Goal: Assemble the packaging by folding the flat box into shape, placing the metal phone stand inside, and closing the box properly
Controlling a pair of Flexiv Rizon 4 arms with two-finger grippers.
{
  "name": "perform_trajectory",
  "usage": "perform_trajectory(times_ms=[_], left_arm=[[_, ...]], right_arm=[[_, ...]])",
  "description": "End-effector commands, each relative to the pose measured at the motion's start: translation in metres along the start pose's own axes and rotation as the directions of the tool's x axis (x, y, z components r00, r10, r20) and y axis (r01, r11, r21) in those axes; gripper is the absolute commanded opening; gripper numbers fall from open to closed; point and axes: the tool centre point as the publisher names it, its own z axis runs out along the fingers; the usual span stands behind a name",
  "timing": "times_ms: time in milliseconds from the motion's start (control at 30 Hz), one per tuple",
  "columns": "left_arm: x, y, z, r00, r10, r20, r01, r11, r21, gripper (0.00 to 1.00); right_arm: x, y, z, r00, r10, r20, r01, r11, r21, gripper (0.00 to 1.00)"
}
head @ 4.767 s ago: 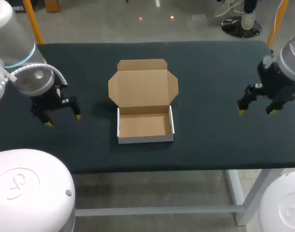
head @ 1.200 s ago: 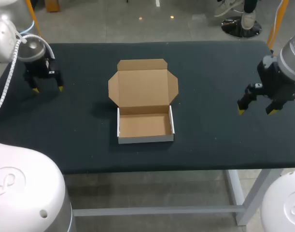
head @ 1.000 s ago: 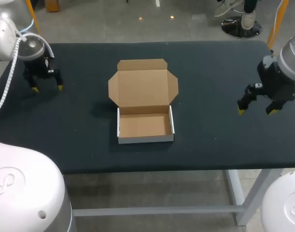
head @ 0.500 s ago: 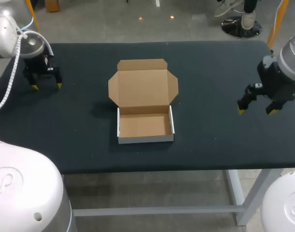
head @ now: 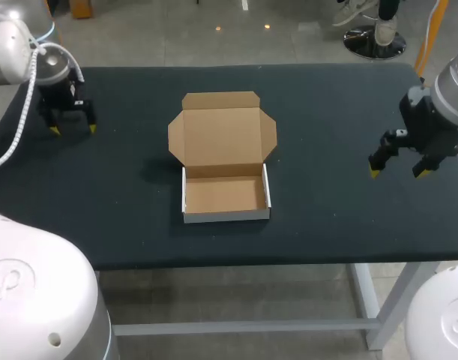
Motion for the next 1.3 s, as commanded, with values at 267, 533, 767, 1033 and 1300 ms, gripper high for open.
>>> perform_trajectory(times_ms=[267,533,767,1033,1300], left_arm=[[-0.003,-0.012,0.000,1.000,-0.003,0.006,0.003,1.000,-0.006,1.00],[-0.005,-0.018,-0.001,1.000,0.003,0.009,-0.003,1.000,-0.001,1.00],[-0.007,-0.023,0.001,1.000,0.008,0.006,-0.008,1.000,-0.001,1.00],[-0.010,-0.030,0.004,1.000,0.008,0.008,-0.008,1.000,-0.003,1.00],[-0.012,-0.038,0.006,1.000,0.016,0.005,-0.016,1.000,-0.004,0.96]], right_arm=[[0.000,0.000,-0.002,1.000,0.000,0.002,0.000,1.000,0.004,1.00],[0.000,0.000,-0.002,1.000,0.000,0.002,0.000,1.000,0.004,1.00],[0.000,0.000,-0.002,1.000,0.000,0.002,0.000,1.000,0.004,1.00],[0.000,0.000,-0.002,1.000,0.000,0.002,0.000,1.000,0.004,1.00],[0.000,0.000,-0.002,1.000,0.000,0.002,0.000,1.000,0.004,1.00]])
